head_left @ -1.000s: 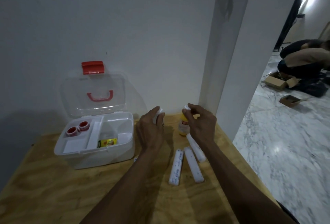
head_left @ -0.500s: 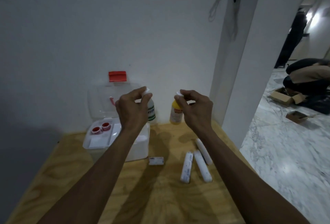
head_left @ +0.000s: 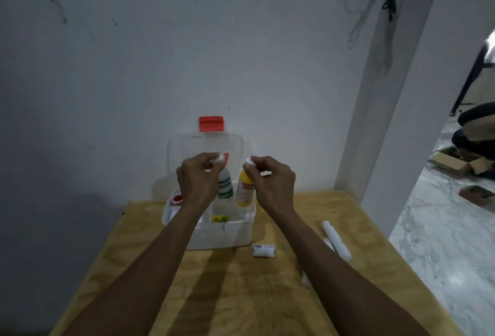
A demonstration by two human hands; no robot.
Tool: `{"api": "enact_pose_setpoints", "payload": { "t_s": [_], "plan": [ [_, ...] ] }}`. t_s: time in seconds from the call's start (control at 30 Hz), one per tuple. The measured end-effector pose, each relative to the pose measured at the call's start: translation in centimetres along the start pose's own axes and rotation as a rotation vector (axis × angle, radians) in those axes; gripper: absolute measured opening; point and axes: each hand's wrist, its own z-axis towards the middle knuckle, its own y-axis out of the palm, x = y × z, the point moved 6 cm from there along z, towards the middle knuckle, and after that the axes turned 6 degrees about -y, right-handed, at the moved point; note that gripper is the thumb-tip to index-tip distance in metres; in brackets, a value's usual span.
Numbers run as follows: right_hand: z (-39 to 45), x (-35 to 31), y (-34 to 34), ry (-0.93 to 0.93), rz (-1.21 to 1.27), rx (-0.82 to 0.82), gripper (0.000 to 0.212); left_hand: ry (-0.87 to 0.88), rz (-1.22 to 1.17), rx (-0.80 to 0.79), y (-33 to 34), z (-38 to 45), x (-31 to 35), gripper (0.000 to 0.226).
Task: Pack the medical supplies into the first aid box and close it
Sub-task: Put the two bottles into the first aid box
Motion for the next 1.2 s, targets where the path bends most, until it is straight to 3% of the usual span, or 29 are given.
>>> {"api": "enact_pose_setpoints", "payload": {
  "t_s": [0.73,1.2],
  "plan": [
    [-3.4,5.0,2.9,-0.007,-0.097,-0.162,0.013,0.019,0.147,-0.315,5.5,0.4,-6.0,0.020],
    [-2.8,5.4,3.4,0.033,-0.138,-0.269,0.015,0.113,0.283,-0.359,5.3,0.2,-5.4,0.025]
  ]
}}
